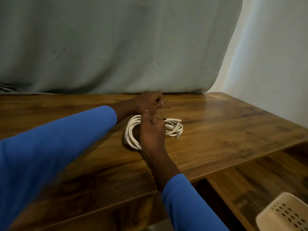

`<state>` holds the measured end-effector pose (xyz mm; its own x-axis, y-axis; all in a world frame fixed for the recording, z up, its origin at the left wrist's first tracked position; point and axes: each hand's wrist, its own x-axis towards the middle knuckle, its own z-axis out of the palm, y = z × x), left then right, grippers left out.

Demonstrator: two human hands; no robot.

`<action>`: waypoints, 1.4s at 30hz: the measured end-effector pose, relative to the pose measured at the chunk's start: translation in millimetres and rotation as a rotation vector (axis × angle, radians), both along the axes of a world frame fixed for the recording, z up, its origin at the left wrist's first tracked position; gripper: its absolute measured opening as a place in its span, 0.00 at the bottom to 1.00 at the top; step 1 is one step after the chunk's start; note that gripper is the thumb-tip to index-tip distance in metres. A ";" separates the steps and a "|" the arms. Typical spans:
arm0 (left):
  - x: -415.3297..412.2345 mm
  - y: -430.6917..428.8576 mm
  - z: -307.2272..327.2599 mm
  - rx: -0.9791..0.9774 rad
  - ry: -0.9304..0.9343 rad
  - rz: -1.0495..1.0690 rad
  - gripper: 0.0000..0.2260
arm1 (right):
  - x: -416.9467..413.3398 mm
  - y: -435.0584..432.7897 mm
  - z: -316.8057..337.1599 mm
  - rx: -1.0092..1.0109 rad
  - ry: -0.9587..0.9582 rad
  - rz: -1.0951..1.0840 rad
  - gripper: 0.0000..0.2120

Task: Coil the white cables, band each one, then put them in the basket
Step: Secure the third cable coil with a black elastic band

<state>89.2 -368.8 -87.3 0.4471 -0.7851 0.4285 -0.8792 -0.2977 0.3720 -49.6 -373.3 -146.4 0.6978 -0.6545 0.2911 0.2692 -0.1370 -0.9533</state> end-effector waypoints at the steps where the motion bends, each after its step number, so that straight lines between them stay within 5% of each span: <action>1: -2.5 4.6 5.6 -0.043 0.069 -0.024 0.03 | 0.3 0.3 0.1 -0.011 0.001 0.013 0.25; 6: -28.2 59.6 30.6 -0.376 0.249 -0.077 0.04 | 2.6 -0.6 -3.9 -0.032 0.019 0.064 0.24; 15: -76.8 202.2 -13.9 -0.330 -0.122 0.123 0.11 | -5.6 11.5 3.7 -0.051 0.044 0.200 0.22; 21: -60.7 243.5 -25.4 -0.392 0.040 0.155 0.14 | 17.7 44.6 11.1 0.026 0.143 0.270 0.24; 27: -25.4 258.1 -40.1 -0.565 0.454 0.176 0.08 | 70.2 87.1 16.6 0.080 0.173 0.322 0.17; 30: -9.4 267.5 -44.6 -0.538 0.516 0.159 0.07 | 96.2 101.4 16.8 0.092 0.194 0.408 0.16; 36: -3.5 276.1 -40.5 -0.583 0.416 0.194 0.11 | 119.0 104.9 19.1 0.357 0.228 0.594 0.16; 42: -14.8 266.6 -39.7 -0.495 0.118 0.232 0.14 | 116.0 89.3 21.7 0.638 0.253 0.863 0.18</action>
<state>74.3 -102.1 -127.0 0.6515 -0.3785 0.6574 -0.7554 -0.2434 0.6084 66.5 -284.0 -124.7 0.9844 0.1022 -0.1430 -0.1756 0.5398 -0.8233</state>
